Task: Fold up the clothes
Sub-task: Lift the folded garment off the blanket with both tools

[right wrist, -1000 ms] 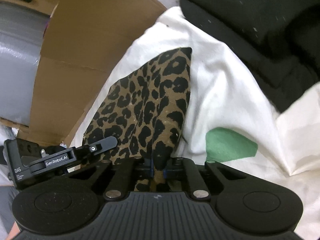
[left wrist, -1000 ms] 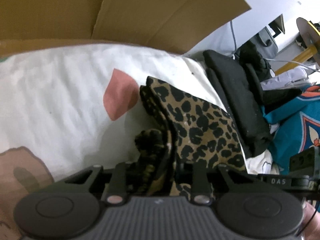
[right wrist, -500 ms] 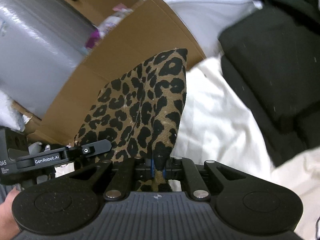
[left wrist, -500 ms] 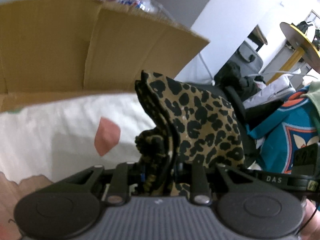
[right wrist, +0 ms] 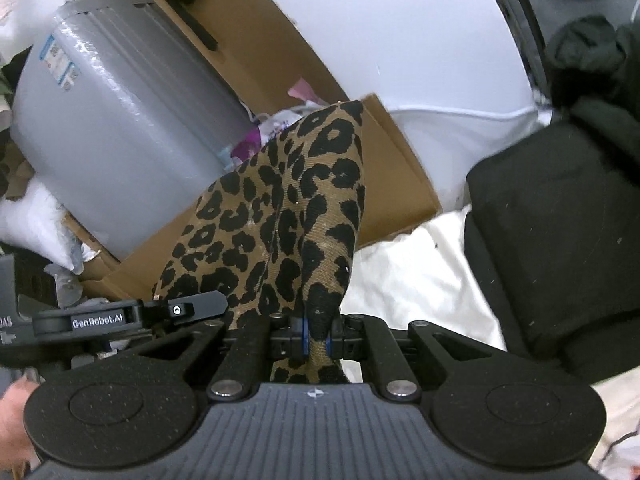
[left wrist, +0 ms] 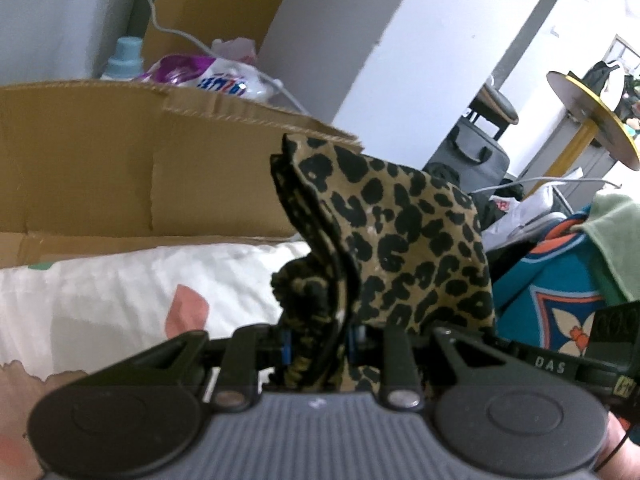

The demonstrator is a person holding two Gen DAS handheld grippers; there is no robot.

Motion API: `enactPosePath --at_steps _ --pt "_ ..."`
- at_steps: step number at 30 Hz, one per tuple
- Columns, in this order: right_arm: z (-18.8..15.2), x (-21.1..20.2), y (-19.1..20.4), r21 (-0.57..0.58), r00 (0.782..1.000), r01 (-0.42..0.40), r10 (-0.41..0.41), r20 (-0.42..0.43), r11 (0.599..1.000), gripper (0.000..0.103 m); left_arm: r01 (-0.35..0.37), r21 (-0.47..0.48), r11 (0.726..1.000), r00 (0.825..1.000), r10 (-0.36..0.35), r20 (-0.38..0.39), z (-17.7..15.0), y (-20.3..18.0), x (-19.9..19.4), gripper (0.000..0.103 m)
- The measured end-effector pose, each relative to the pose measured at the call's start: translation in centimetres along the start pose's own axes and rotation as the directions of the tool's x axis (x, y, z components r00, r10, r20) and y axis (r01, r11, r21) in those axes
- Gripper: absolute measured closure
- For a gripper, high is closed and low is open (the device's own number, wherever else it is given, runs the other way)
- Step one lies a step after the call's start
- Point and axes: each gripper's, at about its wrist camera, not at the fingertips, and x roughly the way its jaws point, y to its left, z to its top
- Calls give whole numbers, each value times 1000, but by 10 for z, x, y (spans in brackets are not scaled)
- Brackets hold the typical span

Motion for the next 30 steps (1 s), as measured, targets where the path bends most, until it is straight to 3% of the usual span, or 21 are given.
enactPosePath --at_steps 10,16,24,30 --pt "31 -57 -3 -123 999 -29 33 34 992 97 17 15 1000 997 -18 70 6 -60 -13 78" --pt "46 -89 -12 -121 997 -22 30 70 992 97 34 11 999 995 -35 96 2 -91 -1 78" --pt "50 -130 -45 -127 993 35 -20 121 991 97 69 64 996 990 -76 120 -15 -134 20 78" --pt "50 -151 -64 -132 986 106 -87 145 986 97 115 14 993 986 -116 121 -27 -154 37 78"
